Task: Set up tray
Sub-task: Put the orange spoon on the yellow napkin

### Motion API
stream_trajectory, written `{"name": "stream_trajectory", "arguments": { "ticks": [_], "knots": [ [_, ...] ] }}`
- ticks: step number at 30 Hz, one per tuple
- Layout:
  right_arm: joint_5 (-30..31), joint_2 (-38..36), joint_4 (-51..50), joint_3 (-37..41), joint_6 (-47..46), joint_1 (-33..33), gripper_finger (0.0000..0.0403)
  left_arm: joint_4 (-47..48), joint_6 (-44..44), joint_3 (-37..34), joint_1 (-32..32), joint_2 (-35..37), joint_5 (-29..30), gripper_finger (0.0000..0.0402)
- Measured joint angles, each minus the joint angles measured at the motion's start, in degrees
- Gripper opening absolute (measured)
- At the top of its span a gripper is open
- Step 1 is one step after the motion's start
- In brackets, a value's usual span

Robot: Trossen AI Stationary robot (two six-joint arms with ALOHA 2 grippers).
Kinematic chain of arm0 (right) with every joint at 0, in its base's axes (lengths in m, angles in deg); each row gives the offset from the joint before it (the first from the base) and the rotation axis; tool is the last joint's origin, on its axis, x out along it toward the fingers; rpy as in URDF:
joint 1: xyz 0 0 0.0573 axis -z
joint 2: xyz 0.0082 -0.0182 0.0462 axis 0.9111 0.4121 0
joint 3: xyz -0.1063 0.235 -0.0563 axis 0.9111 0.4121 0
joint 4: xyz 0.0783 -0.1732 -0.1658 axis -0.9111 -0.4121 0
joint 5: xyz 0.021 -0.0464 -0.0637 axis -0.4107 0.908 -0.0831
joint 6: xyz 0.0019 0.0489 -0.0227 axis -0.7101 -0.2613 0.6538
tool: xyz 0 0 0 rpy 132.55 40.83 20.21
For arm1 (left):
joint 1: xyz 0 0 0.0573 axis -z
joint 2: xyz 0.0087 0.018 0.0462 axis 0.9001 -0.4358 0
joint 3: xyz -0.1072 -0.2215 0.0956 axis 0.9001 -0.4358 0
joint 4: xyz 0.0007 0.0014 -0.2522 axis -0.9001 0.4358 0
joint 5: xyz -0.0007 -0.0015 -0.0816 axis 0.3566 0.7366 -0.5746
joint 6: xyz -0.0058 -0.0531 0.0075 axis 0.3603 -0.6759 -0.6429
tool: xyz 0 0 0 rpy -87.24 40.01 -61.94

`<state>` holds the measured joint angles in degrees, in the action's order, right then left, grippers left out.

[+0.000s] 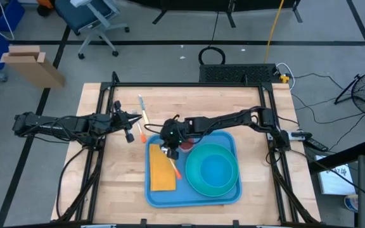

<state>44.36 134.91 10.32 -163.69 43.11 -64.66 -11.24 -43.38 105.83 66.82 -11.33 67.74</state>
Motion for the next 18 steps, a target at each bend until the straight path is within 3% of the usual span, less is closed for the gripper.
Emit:
{"name": "stream_trajectory", "arguments": {
  "ticks": [9, 12, 18],
  "knots": [
    [4.0, 1.0, -3.1, -8.8, 3.8, -0.6, 0.0002, 0.0, 0.3, 0.0, 0.0, 0.0, -0.1, 0.0031],
    [3.7, 4.8, -5.5, -13.5, 3.7, -0.6, 0.0002, -0.2, 0.3, 0.0, 0.0, 0.0, -0.1, 0.0031],
    [3.3, 14.2, -19.7, -29.2, 4.8, -2.0, 0.0002, 0.1, 0.3, 0.0, 0.0, 0.0, -0.1, 0.0031]
  ]
}}
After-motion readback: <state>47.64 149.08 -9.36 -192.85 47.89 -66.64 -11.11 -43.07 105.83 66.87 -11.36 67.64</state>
